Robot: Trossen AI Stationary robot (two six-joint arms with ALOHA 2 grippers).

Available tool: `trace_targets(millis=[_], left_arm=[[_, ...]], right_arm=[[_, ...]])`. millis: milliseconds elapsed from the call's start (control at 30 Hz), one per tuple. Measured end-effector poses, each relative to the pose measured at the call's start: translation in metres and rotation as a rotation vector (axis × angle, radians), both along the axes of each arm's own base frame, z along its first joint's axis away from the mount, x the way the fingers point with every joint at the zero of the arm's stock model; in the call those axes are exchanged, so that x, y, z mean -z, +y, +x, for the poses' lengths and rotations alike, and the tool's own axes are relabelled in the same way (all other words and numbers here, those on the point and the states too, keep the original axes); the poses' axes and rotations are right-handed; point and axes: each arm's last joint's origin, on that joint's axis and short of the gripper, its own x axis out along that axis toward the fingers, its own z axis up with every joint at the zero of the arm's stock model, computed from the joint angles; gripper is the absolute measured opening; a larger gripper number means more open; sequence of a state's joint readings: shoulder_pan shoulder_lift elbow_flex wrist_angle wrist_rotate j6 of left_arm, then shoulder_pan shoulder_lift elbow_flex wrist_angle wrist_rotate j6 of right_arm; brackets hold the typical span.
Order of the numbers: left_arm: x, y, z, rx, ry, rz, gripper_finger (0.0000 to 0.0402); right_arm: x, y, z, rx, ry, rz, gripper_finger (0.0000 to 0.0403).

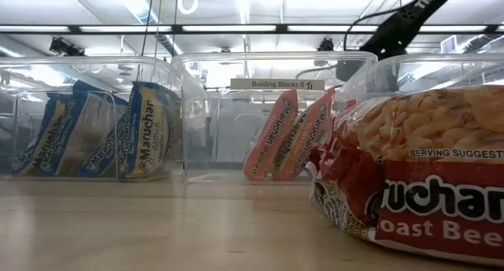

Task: Sort Maruchan noodles
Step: Put the orange noodle pack into the middle transparent bin

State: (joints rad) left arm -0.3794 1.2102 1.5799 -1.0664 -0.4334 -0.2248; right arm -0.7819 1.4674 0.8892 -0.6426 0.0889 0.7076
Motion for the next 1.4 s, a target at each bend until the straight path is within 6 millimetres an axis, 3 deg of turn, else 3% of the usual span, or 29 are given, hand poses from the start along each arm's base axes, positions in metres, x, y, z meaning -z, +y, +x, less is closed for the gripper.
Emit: trace_targets(millis=[200,433,633,767,1033,1400], left_arm=[[0.000,0.001,0.000,-0.026,-0.009,0.042,0.0148],[-0.001,0.002,0.001,-0.033,-0.019,0.054,0.0148],[-0.001,0.002,0.001,-0.051,-0.023,0.029,0.0148],[-0.001,0.002,0.001,-0.057,-0.024,0.021,0.0148],[-0.001,0.002,0.001,-0.046,-0.021,0.037,0.0148],[-0.001,0.002,0.001,-0.048,-0.021,0.034,0.0148]], right_arm=[[0.006,0.014,0.024,-0.248,0.251,-0.006,0.0178],[0.031,0.025,0.063,-0.425,0.566,-0.027,0.0178],[0.053,0.031,0.077,-0.551,0.819,-0.006,0.0178],[0.064,0.029,0.078,-0.537,0.823,0.040,0.0178],[0.063,0.019,0.073,-0.499,0.815,0.045,0.0163],[0.066,0.007,0.071,-0.460,0.764,0.043,0.0073]])
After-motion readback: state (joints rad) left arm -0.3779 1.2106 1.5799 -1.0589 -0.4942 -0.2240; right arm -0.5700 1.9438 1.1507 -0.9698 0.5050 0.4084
